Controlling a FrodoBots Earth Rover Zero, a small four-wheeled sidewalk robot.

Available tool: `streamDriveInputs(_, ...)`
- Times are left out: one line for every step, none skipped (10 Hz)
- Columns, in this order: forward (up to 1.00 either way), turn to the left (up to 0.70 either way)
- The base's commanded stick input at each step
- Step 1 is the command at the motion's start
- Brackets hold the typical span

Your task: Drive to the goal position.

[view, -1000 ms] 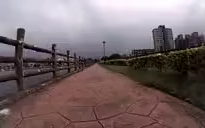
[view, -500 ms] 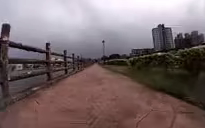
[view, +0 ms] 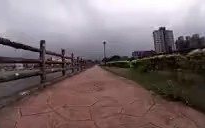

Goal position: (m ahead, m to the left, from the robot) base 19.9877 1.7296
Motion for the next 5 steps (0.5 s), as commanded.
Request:
streamDriveInputs(1.0,0.4)
streamDriveInputs(1.0,0.4)
streamDriveInputs(1.0,0.0)
streamDriveInputs(1.0,0.0)
streamDriveInputs(1.0,0.0)
